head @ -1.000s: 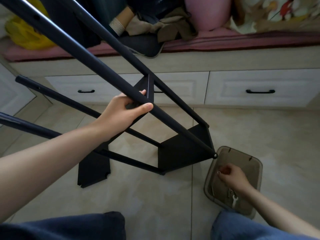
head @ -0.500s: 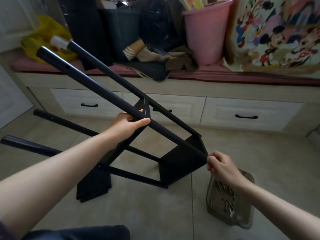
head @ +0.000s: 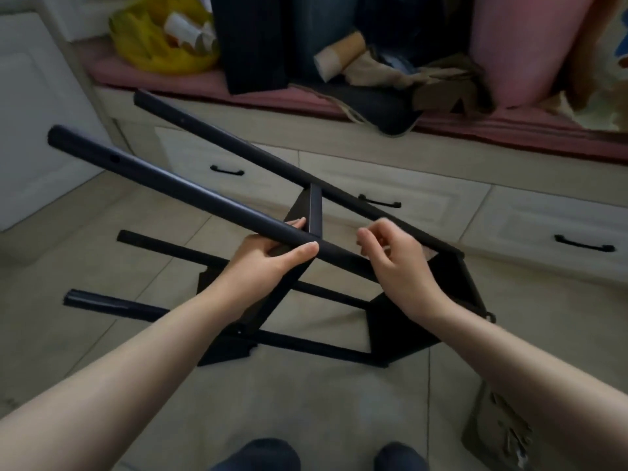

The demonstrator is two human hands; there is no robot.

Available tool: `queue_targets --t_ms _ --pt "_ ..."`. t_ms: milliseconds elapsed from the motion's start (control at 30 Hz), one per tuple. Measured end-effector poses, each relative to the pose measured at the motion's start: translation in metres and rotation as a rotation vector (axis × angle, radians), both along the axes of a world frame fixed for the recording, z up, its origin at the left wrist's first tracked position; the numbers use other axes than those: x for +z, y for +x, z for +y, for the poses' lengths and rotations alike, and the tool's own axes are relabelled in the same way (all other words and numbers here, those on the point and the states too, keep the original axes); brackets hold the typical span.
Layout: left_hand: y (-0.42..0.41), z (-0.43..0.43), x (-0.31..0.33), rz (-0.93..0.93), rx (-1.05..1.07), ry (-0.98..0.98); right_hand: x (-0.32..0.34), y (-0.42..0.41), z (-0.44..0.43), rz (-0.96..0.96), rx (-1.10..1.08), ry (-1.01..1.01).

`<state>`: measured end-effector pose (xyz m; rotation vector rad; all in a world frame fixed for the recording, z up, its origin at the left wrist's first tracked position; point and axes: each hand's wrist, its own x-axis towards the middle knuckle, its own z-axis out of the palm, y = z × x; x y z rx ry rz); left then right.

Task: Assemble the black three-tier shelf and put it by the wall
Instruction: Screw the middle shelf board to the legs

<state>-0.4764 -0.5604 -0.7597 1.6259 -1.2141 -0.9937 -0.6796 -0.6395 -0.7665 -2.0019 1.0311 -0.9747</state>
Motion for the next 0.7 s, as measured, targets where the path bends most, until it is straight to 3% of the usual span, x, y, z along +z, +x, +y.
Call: queue_targets --t_ms 400,700 --pt "0.019 0.034 -0.091 0.211 0.235 0.029 -0.062 0.052 -0.003 0.082 0.093 -0.026" --pt "0.012 0.052 -0.12 0.326 0.32 0.028 -0.078 0.062 0.01 0.101 0.116 0.017"
